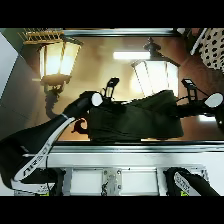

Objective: Fold the clothes and pants, and hang the long-sleeved shirts on hangers.

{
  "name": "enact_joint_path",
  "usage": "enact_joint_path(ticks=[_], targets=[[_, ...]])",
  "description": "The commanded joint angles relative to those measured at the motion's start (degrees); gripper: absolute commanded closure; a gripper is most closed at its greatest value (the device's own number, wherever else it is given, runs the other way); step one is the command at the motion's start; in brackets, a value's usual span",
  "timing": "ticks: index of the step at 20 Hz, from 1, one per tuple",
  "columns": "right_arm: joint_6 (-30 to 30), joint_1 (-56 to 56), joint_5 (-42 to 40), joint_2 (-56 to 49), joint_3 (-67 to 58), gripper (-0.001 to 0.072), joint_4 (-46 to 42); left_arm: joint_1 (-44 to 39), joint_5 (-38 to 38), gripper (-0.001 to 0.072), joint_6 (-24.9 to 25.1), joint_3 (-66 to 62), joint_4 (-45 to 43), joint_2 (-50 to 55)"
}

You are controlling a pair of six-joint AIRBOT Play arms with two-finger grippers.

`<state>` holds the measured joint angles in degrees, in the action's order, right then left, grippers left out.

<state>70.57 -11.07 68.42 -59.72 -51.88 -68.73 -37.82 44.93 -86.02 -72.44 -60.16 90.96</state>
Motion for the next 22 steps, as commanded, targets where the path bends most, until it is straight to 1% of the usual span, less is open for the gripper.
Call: enact_joint_path(ticks=[1, 3, 6, 13, 15, 17, 22], targets=[[1.9, -0.5, 9.1, 2.4, -4.5, 0.0662, -4.4, -5.7, -0.2, 0.0701, 3.3, -8.6, 4.8, 8.7], [2.4, 0.2, 12.1, 2.4, -7.2, 0.0662, -4.9, -7.8, 0.8, 0.0701, 3.3, -12.6, 4.8, 12.5], [5.0, 2.5, 14.8, 2.4, -10.5, 0.0662, -5.3, -10.9, 1.8, 0.0701, 3.3, -16.6, 4.9, 16.9], [13.0, 12.9, 15.0, 2.4, -12.6, 0.0662, -6.4, -15.8, -0.7, 0.07, 2.8, -18.3, 5.0, 22.3], [15.9, 15.8, 14.7, 2.4, -12.6, 0.0662, -7.2, -16.0, -0.6, 0.07, 1.7, -18.3, 5.5, 23.0], [18.2, 17.8, 14.1, 2.4, -12.6, 0.0662, -7.8, -15.2, -0.9, 0.0701, 1.4, -18.3, 8.0, 22.7], [22.9, 19.5, 13.9, 2.4, -12.6, 0.0661, -7.8, -10.3, -1.6, 0.07, 1.4, -18.3, 8.1, 17.7]])
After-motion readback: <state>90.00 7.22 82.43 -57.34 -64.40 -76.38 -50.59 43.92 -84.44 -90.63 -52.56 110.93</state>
